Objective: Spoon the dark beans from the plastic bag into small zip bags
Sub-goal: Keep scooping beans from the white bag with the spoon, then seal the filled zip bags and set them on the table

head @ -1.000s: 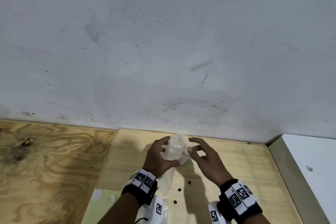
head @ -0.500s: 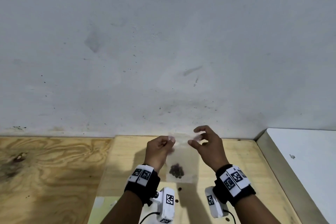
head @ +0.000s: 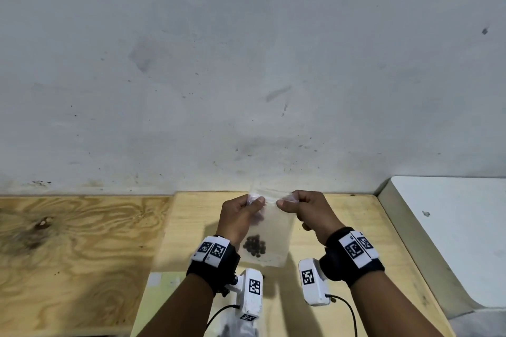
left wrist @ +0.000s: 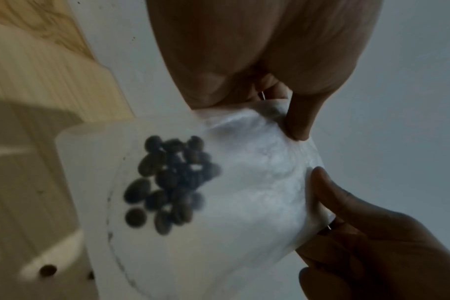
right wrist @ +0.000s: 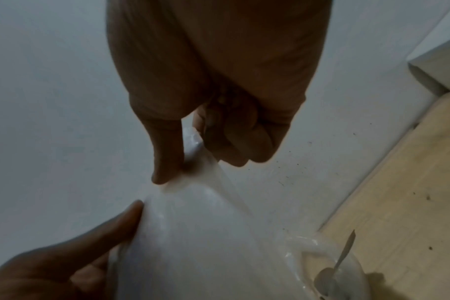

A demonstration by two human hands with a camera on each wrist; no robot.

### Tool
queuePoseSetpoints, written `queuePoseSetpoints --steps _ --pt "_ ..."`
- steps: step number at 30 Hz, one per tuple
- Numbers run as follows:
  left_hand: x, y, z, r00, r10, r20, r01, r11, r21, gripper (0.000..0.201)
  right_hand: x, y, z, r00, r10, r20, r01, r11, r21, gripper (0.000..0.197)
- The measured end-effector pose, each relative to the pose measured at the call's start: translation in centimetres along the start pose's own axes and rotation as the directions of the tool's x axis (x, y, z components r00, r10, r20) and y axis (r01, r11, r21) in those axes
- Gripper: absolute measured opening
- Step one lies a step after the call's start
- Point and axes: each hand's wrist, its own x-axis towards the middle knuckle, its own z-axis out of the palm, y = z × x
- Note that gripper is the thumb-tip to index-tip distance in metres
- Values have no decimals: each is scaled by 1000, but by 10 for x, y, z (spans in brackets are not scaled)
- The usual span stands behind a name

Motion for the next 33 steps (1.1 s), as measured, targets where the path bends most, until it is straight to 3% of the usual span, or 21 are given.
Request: queuePoseSetpoints --steps 3,7,13,16,18,20,22,25,28,29,33 --pt "-15 0 7 999 -12 -40 12 1000 5 14 -9 2 -5 999 2 40 -3 1000 12 38" --pt "-35 -5 10 995 -54 -83 49 997 -64 25 -22 8 -13 999 26 39 -28 998 55 29" --pt "-54 -18 2 995 -47 -91 43 998 -49 24 -37 25 -14 998 60 36 -64 988 142 24" --pt "-61 -23 -1 993 -62 -104 56 997 -61 26 -47 31 -1 998 -35 -53 41 990 133 21" --pt "-62 -29 -9 988 -69 -140 50 990 -132 27 -56 40 10 990 -137 -40 141 985 100 28" --pt "-64 -35 -23 981 -79 -177 51 986 -158 27 -65 53 24 977 -202 65 204 979 -29 23" --pt "-68 -38 -40 977 -101 -189 73 986 -147 28 -72 67 42 976 -150 155 168 980 -109 13" --pt "-76 -43 -71 985 -112 -133 107 993 -41 28 -73 82 71 994 -72 86 78 994 -70 19" --pt "-81 -65 -114 997 -64 -53 70 989 131 68 -69 95 106 997 -46 58 51 994 -95 27" --pt "-84 -71 -128 998 -59 -27 63 985 162 72 -67 99 120 995 -41 87 52 991 -124 29" --pt "-87 -94 -186 993 -119 -5 118 973 201 46 -63 114 181 981 13 195 25 981 -193 32"
